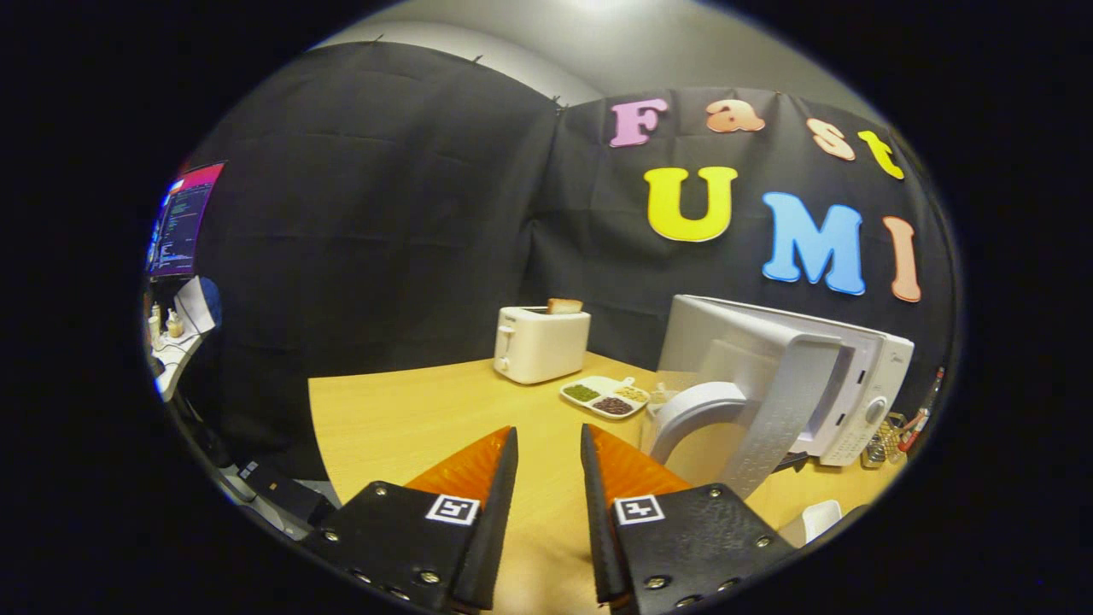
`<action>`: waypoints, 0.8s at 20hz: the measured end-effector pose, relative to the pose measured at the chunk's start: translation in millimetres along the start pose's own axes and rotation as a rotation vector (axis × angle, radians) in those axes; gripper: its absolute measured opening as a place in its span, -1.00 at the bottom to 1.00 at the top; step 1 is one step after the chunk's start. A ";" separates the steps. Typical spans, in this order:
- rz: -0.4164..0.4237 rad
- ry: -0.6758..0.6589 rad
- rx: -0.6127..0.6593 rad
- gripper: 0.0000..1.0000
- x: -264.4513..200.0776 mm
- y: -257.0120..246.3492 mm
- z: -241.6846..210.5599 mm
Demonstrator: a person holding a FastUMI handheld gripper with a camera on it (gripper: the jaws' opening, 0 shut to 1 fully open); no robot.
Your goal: Open the microwave, put the food inside, and close the microwave door.
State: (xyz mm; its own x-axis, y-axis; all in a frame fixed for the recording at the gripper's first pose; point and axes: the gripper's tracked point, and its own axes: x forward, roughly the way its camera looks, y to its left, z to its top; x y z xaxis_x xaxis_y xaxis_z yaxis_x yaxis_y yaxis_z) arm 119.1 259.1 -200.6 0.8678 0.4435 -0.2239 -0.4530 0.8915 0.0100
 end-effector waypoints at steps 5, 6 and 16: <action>-0.077 0.034 0.117 -0.66 -1.1 -54.8 -9.0; -0.103 0.029 0.125 -0.85 -3.1 -68.2 -9.8; -0.324 0.053 0.136 -0.97 -3.2 -183.8 -33.8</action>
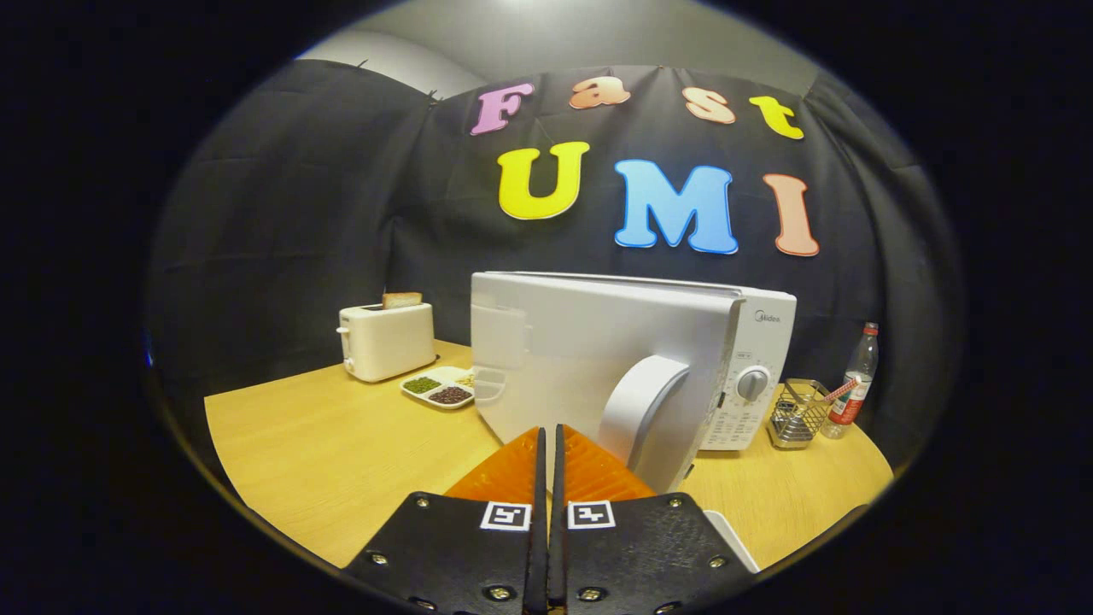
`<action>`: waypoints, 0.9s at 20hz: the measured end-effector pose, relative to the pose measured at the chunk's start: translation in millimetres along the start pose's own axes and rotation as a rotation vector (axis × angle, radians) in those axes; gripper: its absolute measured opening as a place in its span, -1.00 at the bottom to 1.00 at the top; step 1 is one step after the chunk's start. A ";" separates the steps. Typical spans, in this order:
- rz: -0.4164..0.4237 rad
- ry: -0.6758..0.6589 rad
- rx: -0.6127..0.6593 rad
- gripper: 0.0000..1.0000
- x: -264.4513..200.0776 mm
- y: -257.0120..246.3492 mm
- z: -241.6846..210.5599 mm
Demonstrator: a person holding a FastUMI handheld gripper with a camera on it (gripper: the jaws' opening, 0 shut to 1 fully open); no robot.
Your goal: Open the microwave, put the food inside, and close the microwave door.
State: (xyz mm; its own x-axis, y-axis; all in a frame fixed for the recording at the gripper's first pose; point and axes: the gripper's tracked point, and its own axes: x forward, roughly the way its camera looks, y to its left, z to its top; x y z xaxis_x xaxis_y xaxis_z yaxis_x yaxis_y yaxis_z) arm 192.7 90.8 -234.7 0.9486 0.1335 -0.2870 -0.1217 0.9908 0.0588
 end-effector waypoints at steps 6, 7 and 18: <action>-0.136 0.010 0.061 -0.97 34.0 -63.9 2.9; -0.157 0.009 0.056 -0.97 38.5 -73.5 3.7; -0.273 0.012 0.004 -0.97 101.1 -118.0 13.1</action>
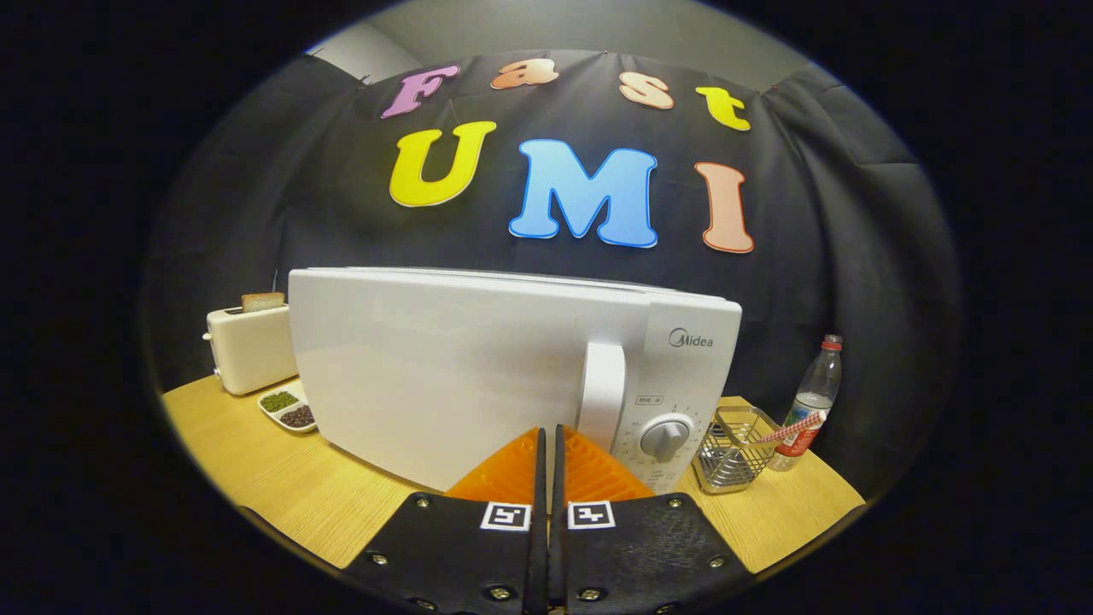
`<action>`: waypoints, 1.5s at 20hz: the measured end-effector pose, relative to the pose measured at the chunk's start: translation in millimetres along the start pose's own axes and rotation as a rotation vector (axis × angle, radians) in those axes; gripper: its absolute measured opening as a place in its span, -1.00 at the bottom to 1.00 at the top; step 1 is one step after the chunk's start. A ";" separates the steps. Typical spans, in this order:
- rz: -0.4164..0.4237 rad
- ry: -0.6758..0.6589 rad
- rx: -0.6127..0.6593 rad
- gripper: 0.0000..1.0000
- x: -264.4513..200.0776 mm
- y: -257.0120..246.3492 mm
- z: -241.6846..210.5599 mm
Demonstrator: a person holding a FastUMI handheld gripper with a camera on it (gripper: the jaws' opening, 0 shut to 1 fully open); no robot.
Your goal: Open the microwave, put the food inside, and close the microwave door.
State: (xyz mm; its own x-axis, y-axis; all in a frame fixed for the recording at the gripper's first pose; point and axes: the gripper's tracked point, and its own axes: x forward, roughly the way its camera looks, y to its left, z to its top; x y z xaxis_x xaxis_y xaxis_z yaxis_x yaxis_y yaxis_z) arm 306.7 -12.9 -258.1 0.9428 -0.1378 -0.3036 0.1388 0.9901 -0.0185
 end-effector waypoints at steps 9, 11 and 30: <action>0.046 0.044 -0.018 -0.95 10.2 16.2 -11.2; 0.104 0.005 0.019 -0.95 -20.8 12.9 -1.7; 0.119 -0.088 0.087 -0.95 -246.0 -58.1 50.7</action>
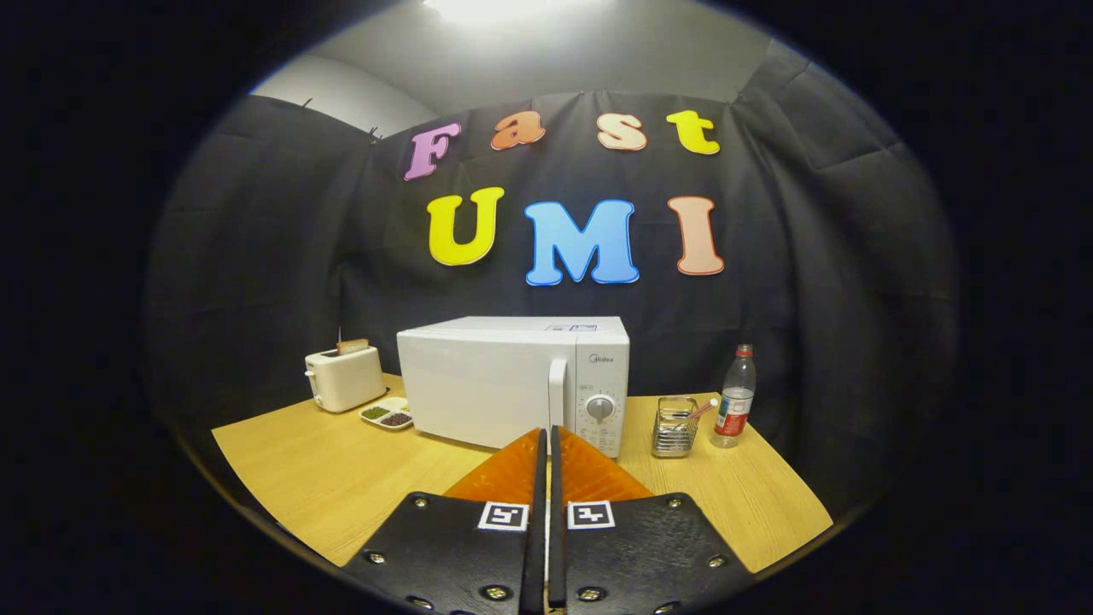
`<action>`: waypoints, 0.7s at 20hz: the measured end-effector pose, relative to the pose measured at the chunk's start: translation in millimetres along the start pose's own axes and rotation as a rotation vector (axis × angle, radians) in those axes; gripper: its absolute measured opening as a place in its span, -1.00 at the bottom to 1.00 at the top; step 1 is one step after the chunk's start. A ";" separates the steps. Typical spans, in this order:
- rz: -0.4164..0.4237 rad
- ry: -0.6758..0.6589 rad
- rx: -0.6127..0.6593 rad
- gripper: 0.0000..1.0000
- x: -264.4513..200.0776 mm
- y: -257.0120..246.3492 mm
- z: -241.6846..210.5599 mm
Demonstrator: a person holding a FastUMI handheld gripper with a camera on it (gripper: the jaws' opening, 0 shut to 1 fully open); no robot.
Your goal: Open the microwave, put the food inside, and close the microwave door.
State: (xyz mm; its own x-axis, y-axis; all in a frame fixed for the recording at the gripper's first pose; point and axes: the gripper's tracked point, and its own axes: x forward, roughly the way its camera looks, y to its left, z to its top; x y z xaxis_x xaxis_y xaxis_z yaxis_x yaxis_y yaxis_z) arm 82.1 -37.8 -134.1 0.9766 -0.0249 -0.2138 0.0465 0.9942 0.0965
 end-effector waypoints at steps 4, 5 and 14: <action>-0.036 -0.090 -0.004 -0.95 -18.3 -7.5 49.7; -0.032 -0.099 -0.002 -0.95 -19.4 -5.7 57.6; 0.010 -0.101 -0.074 -0.95 -22.8 8.1 69.5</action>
State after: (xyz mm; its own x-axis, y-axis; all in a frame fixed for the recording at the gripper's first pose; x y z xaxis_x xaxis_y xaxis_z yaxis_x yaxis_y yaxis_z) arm 74.8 -36.4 -60.9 0.9932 -0.0220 -0.1143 0.0251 0.9994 0.0255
